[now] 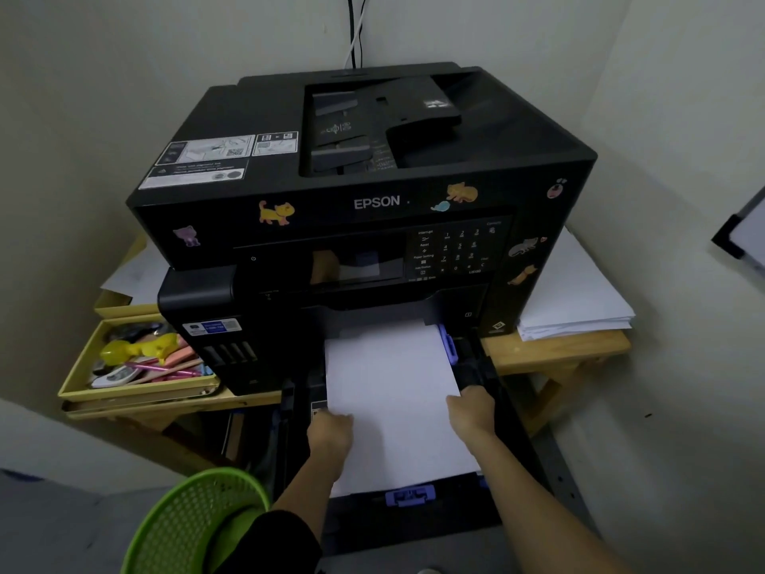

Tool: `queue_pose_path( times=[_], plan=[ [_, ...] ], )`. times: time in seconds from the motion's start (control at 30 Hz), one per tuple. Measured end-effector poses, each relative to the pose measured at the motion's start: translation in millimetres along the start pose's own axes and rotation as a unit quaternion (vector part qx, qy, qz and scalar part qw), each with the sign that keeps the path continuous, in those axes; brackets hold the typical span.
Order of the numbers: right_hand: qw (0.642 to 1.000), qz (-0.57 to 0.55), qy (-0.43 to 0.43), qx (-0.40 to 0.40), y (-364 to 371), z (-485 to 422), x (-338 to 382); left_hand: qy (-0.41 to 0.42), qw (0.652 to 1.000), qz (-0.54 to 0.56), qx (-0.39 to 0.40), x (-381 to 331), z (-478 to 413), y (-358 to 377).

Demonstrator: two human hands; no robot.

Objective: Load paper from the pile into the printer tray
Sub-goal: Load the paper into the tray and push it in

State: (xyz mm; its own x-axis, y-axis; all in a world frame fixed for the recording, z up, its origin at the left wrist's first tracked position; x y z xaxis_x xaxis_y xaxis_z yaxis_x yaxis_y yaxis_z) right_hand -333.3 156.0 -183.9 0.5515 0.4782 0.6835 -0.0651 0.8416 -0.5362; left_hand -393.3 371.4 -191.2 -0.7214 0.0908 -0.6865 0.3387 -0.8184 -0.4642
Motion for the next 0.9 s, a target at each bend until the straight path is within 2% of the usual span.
queue_pose_path(
  times=[0.17,0.33,0.57,0.7,0.77,0.83,0.9],
  plan=[
    [1.000,0.011,-0.002,0.011,-4,5,-4,-0.004,1.000,-0.013,0.025,1,5,-1],
    [0.999,0.042,-0.005,-0.013,-12,18,-9,-0.001,0.993,-0.114,-0.020,8,23,-9],
    [0.998,0.044,-0.014,-0.045,-25,19,1,0.019,0.986,-0.166,-0.024,2,25,-9],
    [0.991,0.118,-0.056,-0.039,-23,21,-2,0.027,0.976,-0.216,-0.021,3,28,-9],
    [0.985,0.139,-0.096,-0.028,-21,29,-4,0.058,0.950,-0.303,-0.047,3,36,-12],
    [0.979,0.144,-0.146,0.007,-19,36,-8,0.147,0.917,-0.367,-0.054,-1,47,-13],
    [0.963,0.168,-0.193,0.089,-17,47,-9,0.247,0.902,-0.352,0.042,0,58,-5]
  ],
)
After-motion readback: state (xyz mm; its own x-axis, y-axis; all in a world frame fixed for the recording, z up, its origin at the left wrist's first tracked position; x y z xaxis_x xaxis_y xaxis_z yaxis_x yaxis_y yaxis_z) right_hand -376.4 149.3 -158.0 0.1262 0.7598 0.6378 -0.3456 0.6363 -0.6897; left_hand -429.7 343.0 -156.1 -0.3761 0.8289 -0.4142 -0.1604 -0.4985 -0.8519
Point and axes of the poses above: each hand's wrist, its own z-axis away from the middle knuckle, its own y-axis out of the palm, x = y × z, the point moved 4 cm from there along -z, towards the middle knuckle
